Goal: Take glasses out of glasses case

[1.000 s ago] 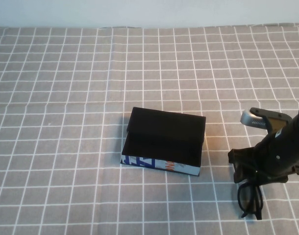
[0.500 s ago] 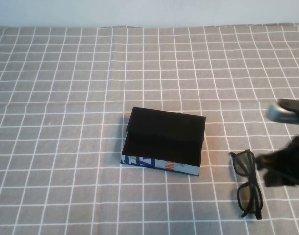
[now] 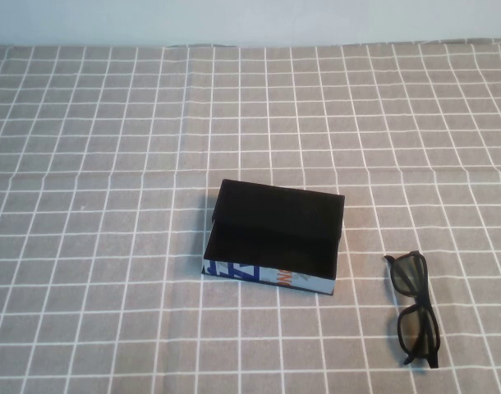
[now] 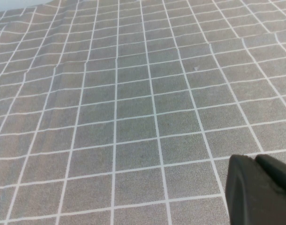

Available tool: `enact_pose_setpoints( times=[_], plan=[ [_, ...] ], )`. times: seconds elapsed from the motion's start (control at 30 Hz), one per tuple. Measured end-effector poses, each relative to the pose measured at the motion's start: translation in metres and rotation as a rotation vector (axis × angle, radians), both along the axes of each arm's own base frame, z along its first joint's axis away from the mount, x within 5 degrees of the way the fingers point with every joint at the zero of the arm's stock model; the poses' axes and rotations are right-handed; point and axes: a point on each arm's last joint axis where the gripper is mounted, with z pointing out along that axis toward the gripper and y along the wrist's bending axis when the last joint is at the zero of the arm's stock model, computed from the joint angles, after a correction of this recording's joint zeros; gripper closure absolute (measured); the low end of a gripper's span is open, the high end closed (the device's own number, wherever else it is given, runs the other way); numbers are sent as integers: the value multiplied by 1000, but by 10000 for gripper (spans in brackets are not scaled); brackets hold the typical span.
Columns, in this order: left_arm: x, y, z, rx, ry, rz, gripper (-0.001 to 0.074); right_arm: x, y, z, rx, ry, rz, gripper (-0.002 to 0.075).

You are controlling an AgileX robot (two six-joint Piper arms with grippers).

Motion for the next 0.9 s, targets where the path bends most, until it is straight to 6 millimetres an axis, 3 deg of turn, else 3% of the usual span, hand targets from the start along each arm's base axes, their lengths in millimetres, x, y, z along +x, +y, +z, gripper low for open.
enact_pose_setpoints(
  times=[0.1, 0.23, 0.67, 0.9],
  plan=[
    [0, 0, 0, 0, 0, 0, 740, -17, -9, -5, 25, -184, -27, 742],
    [0, 0, 0, 0, 0, 0, 739, -25, -15, -28, 34, -329, -61, 743],
    [0, 0, 0, 0, 0, 0, 739, -5, -30, -93, -84, -528, -300, 743],
    [0, 0, 0, 0, 0, 0, 739, -11, -33, -100, -61, -541, -346, 743]
  ],
)
